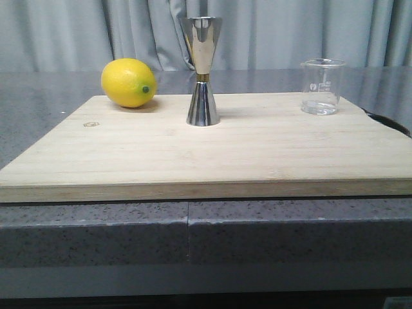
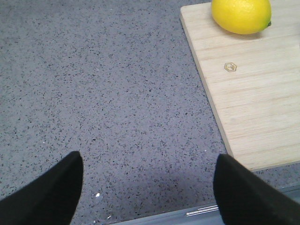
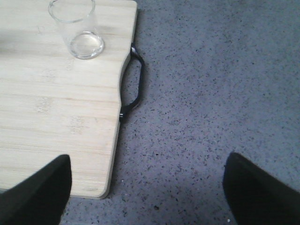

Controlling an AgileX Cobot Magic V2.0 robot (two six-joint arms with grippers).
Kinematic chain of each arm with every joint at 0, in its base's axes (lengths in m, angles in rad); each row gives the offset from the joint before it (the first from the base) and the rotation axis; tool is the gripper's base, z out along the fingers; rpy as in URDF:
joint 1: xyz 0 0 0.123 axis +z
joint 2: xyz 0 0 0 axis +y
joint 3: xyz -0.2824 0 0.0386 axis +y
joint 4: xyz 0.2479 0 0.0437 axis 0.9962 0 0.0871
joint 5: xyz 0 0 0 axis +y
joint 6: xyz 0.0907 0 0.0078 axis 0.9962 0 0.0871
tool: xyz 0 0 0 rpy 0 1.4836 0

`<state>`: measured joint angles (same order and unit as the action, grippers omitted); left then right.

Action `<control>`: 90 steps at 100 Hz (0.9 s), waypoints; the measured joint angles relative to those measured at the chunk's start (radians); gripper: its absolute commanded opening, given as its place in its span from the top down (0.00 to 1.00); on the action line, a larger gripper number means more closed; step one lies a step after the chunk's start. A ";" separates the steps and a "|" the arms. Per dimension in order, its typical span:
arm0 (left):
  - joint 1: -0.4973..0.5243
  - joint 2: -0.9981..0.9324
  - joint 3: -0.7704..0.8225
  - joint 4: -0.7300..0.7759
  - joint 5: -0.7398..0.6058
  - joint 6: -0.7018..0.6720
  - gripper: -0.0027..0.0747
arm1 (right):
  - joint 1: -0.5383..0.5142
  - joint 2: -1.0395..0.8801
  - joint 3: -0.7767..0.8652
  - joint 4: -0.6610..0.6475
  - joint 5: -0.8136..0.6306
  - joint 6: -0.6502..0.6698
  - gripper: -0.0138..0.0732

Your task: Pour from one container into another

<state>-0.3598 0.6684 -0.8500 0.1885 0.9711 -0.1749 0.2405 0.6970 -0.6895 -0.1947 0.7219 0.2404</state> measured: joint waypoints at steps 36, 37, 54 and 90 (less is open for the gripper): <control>0.000 0.000 0.000 0.000 -0.032 0.000 0.86 | 0.000 0.000 0.000 -0.002 -0.002 0.000 0.78; 0.000 0.000 0.000 0.000 -0.034 0.000 0.88 | 0.000 0.000 0.000 -0.002 -0.002 0.000 0.79; 0.000 0.000 0.000 0.002 -0.039 -0.002 0.99 | 0.000 0.000 0.000 -0.002 -0.002 0.000 0.91; 0.000 0.000 0.002 0.002 -0.075 -0.002 0.99 | 0.000 0.000 0.000 -0.002 -0.010 0.000 0.92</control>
<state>-0.3598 0.6684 -0.8480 0.1902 0.8961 -0.1771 0.2405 0.6970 -0.6895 -0.1963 0.7124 0.2404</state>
